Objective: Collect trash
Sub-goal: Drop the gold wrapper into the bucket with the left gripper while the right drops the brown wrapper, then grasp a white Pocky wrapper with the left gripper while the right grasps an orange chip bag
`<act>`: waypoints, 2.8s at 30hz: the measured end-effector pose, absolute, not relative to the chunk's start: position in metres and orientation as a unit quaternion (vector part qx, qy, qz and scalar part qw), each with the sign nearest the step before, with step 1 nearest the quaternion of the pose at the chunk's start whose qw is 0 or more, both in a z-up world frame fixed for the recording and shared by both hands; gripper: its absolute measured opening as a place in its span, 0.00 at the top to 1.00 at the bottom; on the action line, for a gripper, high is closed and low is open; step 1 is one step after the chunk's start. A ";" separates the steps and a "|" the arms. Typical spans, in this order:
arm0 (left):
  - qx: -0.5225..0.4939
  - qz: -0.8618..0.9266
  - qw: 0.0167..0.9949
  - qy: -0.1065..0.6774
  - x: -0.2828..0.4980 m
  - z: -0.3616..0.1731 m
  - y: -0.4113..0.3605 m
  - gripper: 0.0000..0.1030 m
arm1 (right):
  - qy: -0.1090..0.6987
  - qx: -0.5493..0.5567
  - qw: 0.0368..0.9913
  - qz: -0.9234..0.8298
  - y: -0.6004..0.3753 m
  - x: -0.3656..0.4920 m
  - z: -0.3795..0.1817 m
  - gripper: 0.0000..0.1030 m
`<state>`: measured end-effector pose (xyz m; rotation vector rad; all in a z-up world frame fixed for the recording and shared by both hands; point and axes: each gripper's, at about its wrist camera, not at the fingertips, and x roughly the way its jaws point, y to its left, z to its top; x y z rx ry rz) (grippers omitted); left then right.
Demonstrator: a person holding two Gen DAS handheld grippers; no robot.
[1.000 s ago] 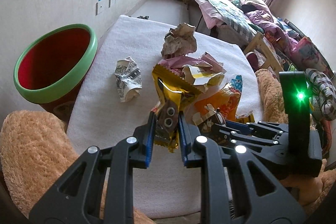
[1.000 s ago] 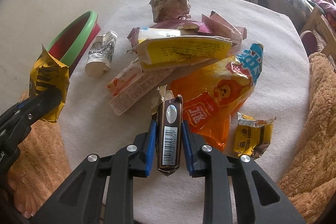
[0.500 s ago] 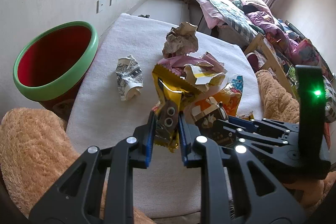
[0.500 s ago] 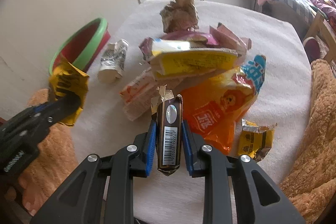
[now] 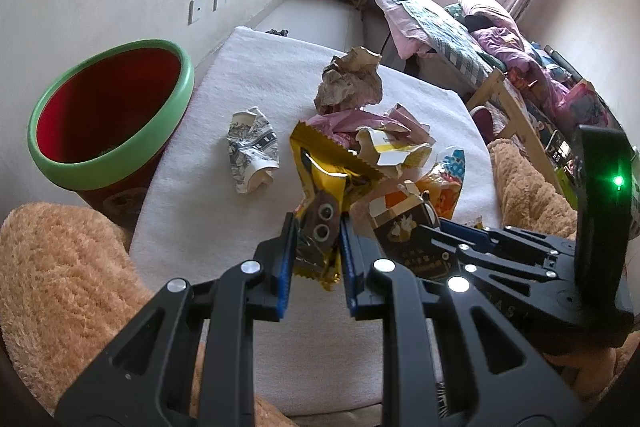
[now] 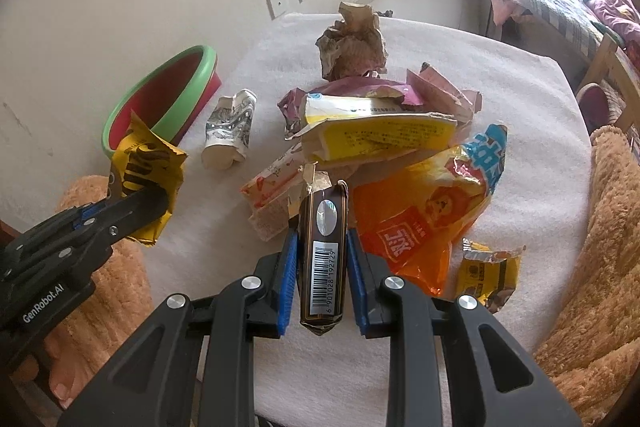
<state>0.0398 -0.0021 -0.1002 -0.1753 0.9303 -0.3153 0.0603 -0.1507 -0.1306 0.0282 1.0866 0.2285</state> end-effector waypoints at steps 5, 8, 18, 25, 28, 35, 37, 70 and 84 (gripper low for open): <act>-0.094 -0.147 0.878 0.445 0.041 -0.098 0.003 0.81 | 0.515 0.012 0.850 0.109 -0.150 0.061 -0.130 0.77; -0.099 -0.143 0.881 0.439 0.042 -0.095 0.007 0.81 | 0.514 0.015 0.851 0.109 -0.151 0.061 -0.130 0.77; -0.142 -0.112 0.889 0.421 0.055 -0.082 0.043 0.81 | 0.523 0.021 0.844 0.114 -0.148 0.064 -0.134 0.77; -0.154 -0.090 0.896 0.406 0.069 -0.071 0.074 0.80 | 0.509 0.069 0.848 0.132 -0.143 0.082 -0.114 0.77; -0.162 -0.076 0.899 0.399 0.075 -0.066 0.095 0.81 | 0.497 0.057 0.854 0.145 -0.125 0.091 -0.101 0.78; -0.185 -0.038 0.900 0.393 0.091 -0.061 0.147 0.80 | 0.490 0.020 0.851 0.189 -0.070 0.109 -0.092 0.81; -0.191 -0.030 0.898 0.395 0.096 -0.062 0.159 0.80 | 0.491 0.013 0.848 0.199 -0.056 0.115 -0.092 0.81; -0.202 0.024 0.880 0.430 0.120 -0.094 0.190 0.43 | 0.451 0.181 0.838 0.248 -0.013 0.194 -0.051 0.54; -0.136 -0.065 0.876 0.458 0.100 -0.104 0.077 0.43 | 0.441 0.106 0.888 0.070 -0.183 0.087 -0.076 0.41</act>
